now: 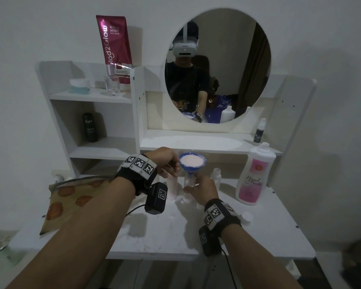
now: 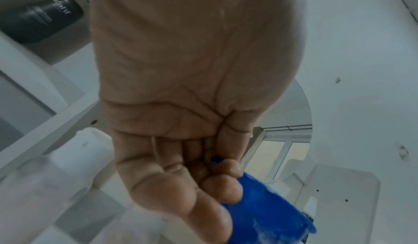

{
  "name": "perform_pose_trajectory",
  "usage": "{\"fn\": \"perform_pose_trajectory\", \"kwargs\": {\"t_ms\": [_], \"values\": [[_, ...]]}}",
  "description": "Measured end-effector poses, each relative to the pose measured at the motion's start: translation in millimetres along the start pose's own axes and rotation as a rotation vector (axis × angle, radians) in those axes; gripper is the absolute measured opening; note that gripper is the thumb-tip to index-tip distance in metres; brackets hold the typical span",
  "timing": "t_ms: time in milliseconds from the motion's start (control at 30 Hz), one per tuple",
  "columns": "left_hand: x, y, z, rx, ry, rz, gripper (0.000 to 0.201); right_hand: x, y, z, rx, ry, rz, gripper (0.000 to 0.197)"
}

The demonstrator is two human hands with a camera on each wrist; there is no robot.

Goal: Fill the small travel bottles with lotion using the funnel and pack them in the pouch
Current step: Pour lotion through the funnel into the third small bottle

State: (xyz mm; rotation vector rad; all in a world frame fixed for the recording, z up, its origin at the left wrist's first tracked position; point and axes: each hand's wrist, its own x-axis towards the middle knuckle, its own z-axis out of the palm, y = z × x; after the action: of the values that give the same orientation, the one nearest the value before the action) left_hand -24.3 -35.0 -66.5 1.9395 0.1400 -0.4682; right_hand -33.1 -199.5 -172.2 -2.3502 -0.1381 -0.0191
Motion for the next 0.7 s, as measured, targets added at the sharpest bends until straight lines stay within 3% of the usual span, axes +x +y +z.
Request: {"fn": "perform_pose_trajectory", "kwargs": {"t_ms": [400,700], "values": [[8,-18,-7,-0.178,-0.117,0.038,0.011,-3,-2,-12,0.045,-0.029,0.033,0.038],[6,-13,-6,-0.219,-0.137,0.019,0.013,-3,-2,-13,0.082,-0.017,0.028,0.048]]}}
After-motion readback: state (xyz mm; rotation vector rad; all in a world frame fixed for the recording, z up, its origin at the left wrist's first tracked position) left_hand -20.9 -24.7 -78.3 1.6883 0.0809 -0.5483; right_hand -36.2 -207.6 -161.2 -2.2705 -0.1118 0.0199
